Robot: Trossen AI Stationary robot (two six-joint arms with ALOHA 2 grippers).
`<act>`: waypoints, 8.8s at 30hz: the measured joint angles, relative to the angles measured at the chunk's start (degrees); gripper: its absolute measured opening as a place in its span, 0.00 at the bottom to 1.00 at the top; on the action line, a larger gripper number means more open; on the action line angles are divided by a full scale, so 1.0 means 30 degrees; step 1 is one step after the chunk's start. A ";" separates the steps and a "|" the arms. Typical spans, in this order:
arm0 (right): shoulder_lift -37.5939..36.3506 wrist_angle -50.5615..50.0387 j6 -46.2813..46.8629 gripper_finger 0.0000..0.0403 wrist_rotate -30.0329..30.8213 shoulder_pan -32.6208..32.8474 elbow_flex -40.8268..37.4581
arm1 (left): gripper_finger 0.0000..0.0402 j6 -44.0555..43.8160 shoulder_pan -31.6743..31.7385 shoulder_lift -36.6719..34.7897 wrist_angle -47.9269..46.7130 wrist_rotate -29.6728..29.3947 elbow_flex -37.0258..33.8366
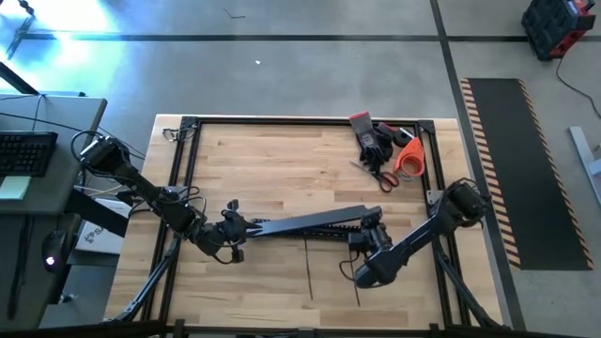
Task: Ziptie cables
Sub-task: Close the black cable duct cover
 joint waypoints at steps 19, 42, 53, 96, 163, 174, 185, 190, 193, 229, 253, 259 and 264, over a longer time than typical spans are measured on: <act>0.0134 0.9066 -0.0468 0.00 -0.2396 0.3211 0.0000 | 0.06 0.2166 -0.0980 -0.0007 0.3357 -0.0516 0.0022; 0.4932 0.8456 -0.1205 0.03 -0.6946 0.3878 0.2787 | 0.06 -0.2364 -0.3154 0.4934 0.6061 -0.0539 0.0679; 0.4386 0.6677 -0.1373 0.51 -1.1148 0.4356 0.4573 | 0.06 -0.1005 -0.3606 0.8153 0.5967 -0.0553 0.3161; 0.1780 2.8505 -0.3940 0.88 -0.7587 0.2608 -0.2181 | 0.06 -0.2302 -0.4051 0.7927 0.5572 -0.1711 0.3738; 0.4826 3.9522 -0.9429 0.79 -1.5462 -0.2402 -0.3738 | 0.06 -0.3359 -0.4335 0.7930 0.5551 -0.1354 0.3732; 0.6428 4.1172 -0.7764 0.53 -1.4933 -0.2399 -0.3878 | 0.06 -0.2908 -0.4816 0.7706 0.5634 -0.2723 0.3988; 0.5673 4.0050 -0.6068 0.52 -1.2426 -0.1442 -0.3993 | 0.06 0.1020 -0.6232 0.5000 0.5642 -0.5639 0.5208; 0.3419 3.8031 -0.6807 0.52 -1.0940 -0.1407 -0.4269 | 0.02 0.1424 -0.6462 0.2939 0.5115 -0.6824 0.5246; 0.1831 3.6913 -0.7553 0.52 -0.9990 -0.1552 -0.4248 | 0.00 0.2459 -0.6528 0.1313 0.4033 -0.7105 0.5246; -0.0313 3.5174 -0.7286 0.52 -1.9613 -1.0157 -0.4087 | 0.00 0.2839 0.2609 -0.8006 -0.0195 0.4497 -0.2331; -0.0306 3.4278 -0.7290 0.52 -1.9855 -0.9492 -0.4073 | 0.00 0.1499 0.2317 -0.2003 0.3730 0.4413 -0.3249; -0.0313 3.4120 -0.7494 0.52 -1.9349 -0.9492 -0.4073 | 0.00 0.0782 0.2324 -0.0315 0.3985 0.3976 -0.3250; -0.0328 3.3973 -0.7490 0.52 -1.9307 -0.9481 -0.4073 | 0.00 0.0776 0.2339 0.0196 0.4748 0.3870 -0.3257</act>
